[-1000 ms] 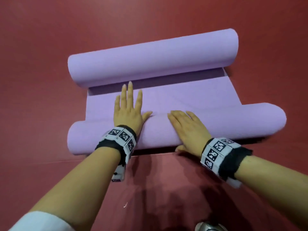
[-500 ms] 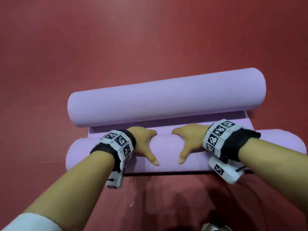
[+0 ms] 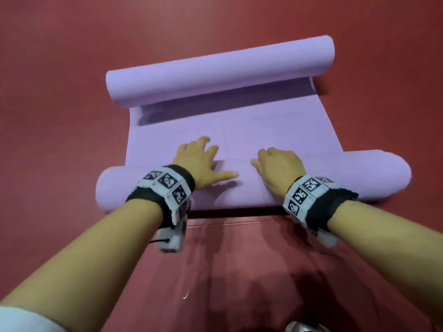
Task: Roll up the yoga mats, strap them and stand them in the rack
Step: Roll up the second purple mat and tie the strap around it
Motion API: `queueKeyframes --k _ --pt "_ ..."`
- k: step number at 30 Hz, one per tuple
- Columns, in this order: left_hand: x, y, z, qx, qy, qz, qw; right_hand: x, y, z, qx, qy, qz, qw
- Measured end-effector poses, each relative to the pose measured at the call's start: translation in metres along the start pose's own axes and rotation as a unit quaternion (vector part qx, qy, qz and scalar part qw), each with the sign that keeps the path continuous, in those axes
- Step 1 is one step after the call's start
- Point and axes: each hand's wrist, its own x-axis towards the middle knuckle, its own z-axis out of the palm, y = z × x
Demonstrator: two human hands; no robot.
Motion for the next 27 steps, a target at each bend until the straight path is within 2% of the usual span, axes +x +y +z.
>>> queueKeyframes --k 2,4,7,9,11,14,18,20,22,24,25,27 --pt "-0.016 0.008 0.021 0.059 -0.037 0.058 0.996 -0.014 -0.002 0.010 -0.001 -0.043 -0.017 0.999" --pt "-0.023 0.010 0.042 0.111 -0.026 0.060 0.992 -0.025 0.000 0.014 -0.045 -0.093 -0.050 0.993" --pt "-0.014 0.011 0.045 0.107 0.014 0.055 0.993 -0.017 0.005 0.003 -0.075 -0.102 -0.065 0.990" --pt "-0.003 0.008 0.036 0.086 0.010 0.069 0.994 -0.003 0.004 -0.009 -0.074 -0.114 -0.075 0.988" --pt "-0.001 0.002 0.027 0.046 -0.032 0.079 0.995 0.005 0.003 -0.016 -0.049 -0.154 -0.093 0.982" --pt "-0.017 -0.006 0.026 -0.026 -0.148 0.091 0.984 0.001 0.000 -0.011 0.009 -0.256 -0.115 0.960" --pt "-0.007 -0.010 0.026 -0.115 -0.224 0.068 0.965 0.005 0.002 -0.007 0.083 -0.319 -0.080 0.941" --pt "0.001 -0.013 0.019 -0.073 -0.190 0.044 0.978 0.015 0.006 -0.009 0.096 -0.283 -0.062 0.952" --pt "0.004 -0.022 0.013 0.009 -0.055 -0.021 0.998 0.023 0.013 -0.011 0.073 -0.175 -0.004 0.982" --pt "0.002 -0.026 0.014 0.025 0.078 -0.083 0.993 0.024 0.017 -0.009 0.051 -0.089 0.044 0.994" --pt "-0.001 -0.024 0.016 0.017 0.081 -0.085 0.993 0.020 0.017 -0.008 0.044 -0.086 0.046 0.994" --pt "-0.008 -0.016 0.029 0.029 0.023 -0.062 0.997 0.008 0.013 -0.001 0.014 -0.098 0.016 0.995"
